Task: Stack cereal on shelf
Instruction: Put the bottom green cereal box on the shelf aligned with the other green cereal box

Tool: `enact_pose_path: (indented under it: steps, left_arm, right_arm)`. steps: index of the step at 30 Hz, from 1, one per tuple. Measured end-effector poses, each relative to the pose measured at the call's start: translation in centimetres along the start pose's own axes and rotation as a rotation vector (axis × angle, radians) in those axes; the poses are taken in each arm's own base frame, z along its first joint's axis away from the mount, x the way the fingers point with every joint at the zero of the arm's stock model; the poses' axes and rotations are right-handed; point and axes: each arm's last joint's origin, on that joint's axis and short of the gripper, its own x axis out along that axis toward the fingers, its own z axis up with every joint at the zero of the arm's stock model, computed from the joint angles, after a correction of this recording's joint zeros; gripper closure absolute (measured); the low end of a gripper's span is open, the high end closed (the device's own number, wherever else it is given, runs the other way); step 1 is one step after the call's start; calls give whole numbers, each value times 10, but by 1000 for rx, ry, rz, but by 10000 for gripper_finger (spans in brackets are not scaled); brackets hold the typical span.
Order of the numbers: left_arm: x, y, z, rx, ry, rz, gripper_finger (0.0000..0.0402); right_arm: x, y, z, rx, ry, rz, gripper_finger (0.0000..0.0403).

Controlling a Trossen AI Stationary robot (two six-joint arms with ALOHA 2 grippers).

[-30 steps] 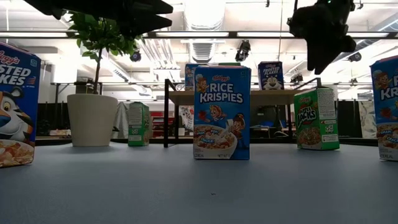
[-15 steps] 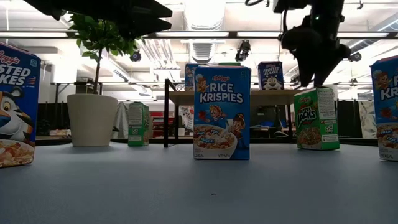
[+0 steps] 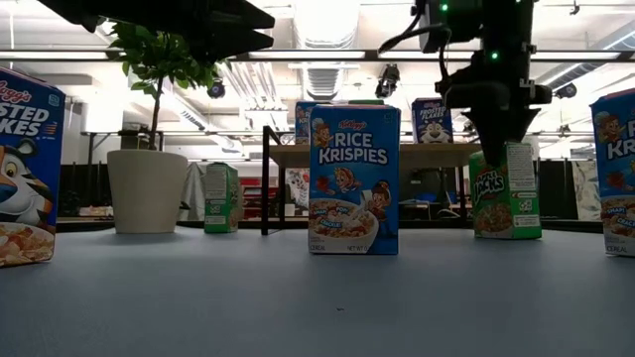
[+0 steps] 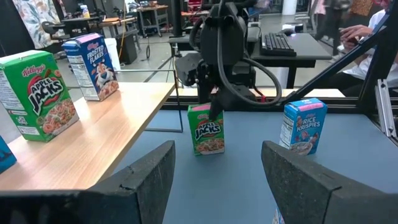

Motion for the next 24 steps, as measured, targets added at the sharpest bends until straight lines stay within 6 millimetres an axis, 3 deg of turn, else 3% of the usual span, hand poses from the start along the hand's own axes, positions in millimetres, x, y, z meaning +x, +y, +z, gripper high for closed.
enact_pose_path:
  steps: [8,19,24]
  left_arm:
    - [0,0,0,0,0,0,178]
    - [0,0,0,-1,-2,0,178]
    - [0,0,0,-1,-2,0,178]
  right_arm:
    - [-12,-7,-3,13,-29,67,246]
    - [-21,-12,-5,-3,-53,91,259]
    - [-46,-8,2,-65,-99,187,260]
